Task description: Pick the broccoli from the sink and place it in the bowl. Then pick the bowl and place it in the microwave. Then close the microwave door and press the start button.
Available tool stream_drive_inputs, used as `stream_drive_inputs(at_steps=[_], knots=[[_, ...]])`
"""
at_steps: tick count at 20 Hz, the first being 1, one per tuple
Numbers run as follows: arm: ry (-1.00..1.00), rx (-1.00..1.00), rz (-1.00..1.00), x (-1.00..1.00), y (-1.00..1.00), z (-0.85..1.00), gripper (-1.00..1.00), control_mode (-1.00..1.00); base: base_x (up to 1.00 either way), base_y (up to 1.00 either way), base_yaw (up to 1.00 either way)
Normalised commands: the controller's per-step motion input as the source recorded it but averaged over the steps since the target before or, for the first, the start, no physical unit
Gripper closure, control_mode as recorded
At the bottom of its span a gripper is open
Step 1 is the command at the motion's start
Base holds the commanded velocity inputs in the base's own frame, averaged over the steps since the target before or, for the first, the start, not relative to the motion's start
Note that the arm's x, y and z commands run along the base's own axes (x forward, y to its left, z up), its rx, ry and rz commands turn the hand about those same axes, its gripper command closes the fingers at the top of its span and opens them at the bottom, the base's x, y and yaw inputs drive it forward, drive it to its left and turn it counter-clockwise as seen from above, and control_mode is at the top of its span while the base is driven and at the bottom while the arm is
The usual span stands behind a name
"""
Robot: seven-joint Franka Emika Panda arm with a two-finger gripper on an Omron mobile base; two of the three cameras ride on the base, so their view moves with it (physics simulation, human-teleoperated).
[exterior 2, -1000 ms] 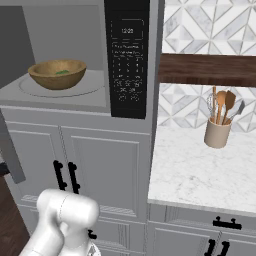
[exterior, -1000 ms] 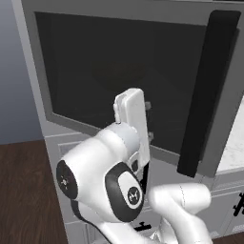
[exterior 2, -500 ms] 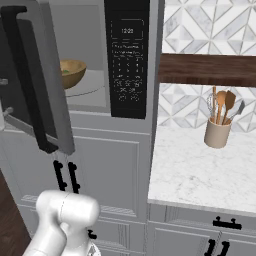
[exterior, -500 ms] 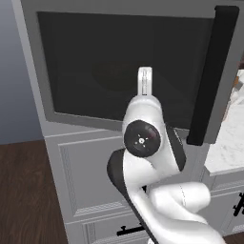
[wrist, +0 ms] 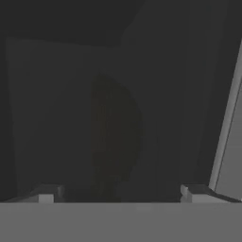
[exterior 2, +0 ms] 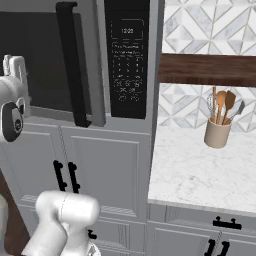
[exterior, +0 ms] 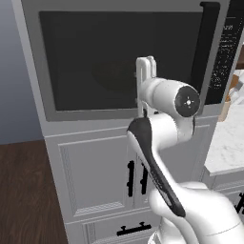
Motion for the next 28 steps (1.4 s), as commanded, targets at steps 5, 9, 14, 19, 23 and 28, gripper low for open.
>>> stream_drive_inputs(at_steps=[5, 9, 14, 19, 23, 28], knots=[[0.14, 0.05, 0.33, 0.72, 0.19, 0.0, -1.0, -1.0, 0.0, 0.0, 0.0], [0.11, 0.02, 0.31, 0.49, 0.21, -0.14, -1.0, -1.0, 0.0, 0.0, 0.0], [0.02, 0.0, 0.24, 0.03, 0.08, -0.36, -1.0, -1.0, 0.0, 0.0, 0.0], [-0.01, 0.0, 0.15, -0.89, -0.33, -0.33, -1.0, -1.0, 0.0, 0.0, 0.0], [-0.04, 0.04, 0.03, -1.0, -0.58, -0.1, -1.0, -1.0, 0.0, 0.0, 0.0], [0.01, 0.07, -0.14, -0.55, -0.84, 0.0, -1.0, -1.0, 0.0, 0.0, 0.0]])
